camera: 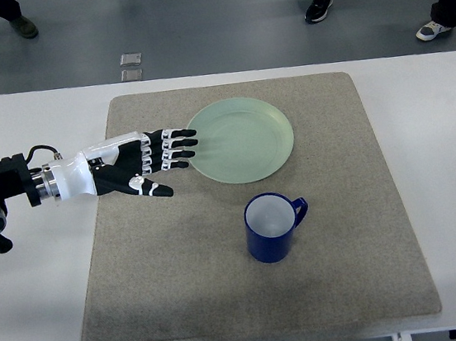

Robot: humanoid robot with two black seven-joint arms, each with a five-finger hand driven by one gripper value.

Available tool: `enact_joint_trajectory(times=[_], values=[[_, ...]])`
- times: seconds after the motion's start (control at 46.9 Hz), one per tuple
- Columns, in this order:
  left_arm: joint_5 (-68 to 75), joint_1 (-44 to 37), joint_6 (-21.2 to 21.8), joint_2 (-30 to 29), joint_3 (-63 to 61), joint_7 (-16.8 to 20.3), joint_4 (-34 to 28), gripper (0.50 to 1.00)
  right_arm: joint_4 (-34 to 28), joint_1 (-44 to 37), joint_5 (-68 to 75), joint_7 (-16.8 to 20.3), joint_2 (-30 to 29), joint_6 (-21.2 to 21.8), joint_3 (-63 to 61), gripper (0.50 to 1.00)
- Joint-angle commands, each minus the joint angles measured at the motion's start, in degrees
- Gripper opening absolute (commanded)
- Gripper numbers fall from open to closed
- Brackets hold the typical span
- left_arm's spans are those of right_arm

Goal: Place cup left of plate with left hand
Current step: 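Reach the open left hand past the plate toward the blue mug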

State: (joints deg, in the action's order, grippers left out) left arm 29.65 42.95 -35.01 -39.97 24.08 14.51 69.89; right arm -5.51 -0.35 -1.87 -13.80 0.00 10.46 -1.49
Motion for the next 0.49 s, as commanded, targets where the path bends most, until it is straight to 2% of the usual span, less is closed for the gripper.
enact_joint_trajectory(times=[0.0,0.213,0.469], values=[[0.5,-0.3,0.0,-0.1,0.0,0.0,1.6,0.999,0.0,0.0,0.0,0.0,0.0,0.0,0.0,0.932],[4.3,-1.9,0.0,0.1,0.1,0.3,4.7,0.999,0.1,0.0,0.0,0.0,0.0,0.0,0.0,0.932],[7.0,-2.9,0.0,2.3,0.4,0.6,5.4,0.999,0.0,0.0,-0.1,0.0,0.0,0.0,0.0,0.932]])
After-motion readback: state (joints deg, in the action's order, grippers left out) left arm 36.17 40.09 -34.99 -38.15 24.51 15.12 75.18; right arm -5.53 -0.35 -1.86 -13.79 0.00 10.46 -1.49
